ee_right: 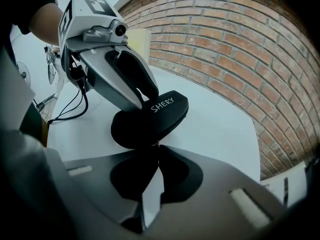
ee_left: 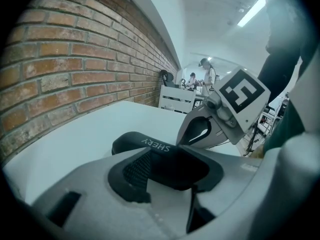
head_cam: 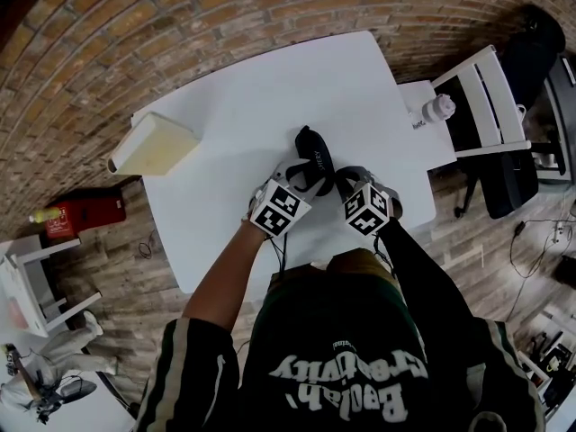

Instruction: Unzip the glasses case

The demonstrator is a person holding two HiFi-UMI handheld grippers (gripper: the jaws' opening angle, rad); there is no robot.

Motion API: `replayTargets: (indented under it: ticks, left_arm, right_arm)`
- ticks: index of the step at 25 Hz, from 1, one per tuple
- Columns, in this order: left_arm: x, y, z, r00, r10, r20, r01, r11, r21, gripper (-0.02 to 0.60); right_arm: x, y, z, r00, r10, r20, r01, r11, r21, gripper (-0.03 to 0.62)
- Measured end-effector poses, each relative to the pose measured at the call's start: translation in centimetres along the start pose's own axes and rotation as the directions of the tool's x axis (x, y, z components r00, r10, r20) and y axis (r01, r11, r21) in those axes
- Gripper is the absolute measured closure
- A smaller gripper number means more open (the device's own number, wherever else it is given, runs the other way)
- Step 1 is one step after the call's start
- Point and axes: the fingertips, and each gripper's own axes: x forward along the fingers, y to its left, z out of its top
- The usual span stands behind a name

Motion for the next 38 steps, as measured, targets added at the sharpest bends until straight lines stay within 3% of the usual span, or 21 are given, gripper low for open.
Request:
replayTargets:
  ticks: [28, 38]
  left_arm:
    - [0.1, 0.1, -0.2, 0.999, -0.020, 0.049, 0.021, 1.000, -0.010, 0.403]
    - [0.1, 0.1, -0.4, 0.999, -0.041, 0.032, 0.041, 0.999, -0.017, 0.403]
  right_arm:
    - [1.6, -2.5, 1.4, 1.000, 0.017, -0.011, -0.018, 0.999, -0.050, 0.579]
    - [2.3, -3.4, 2.2, 1.000, 0.017, -0.016, -0.018, 0.997, -0.073, 0.579]
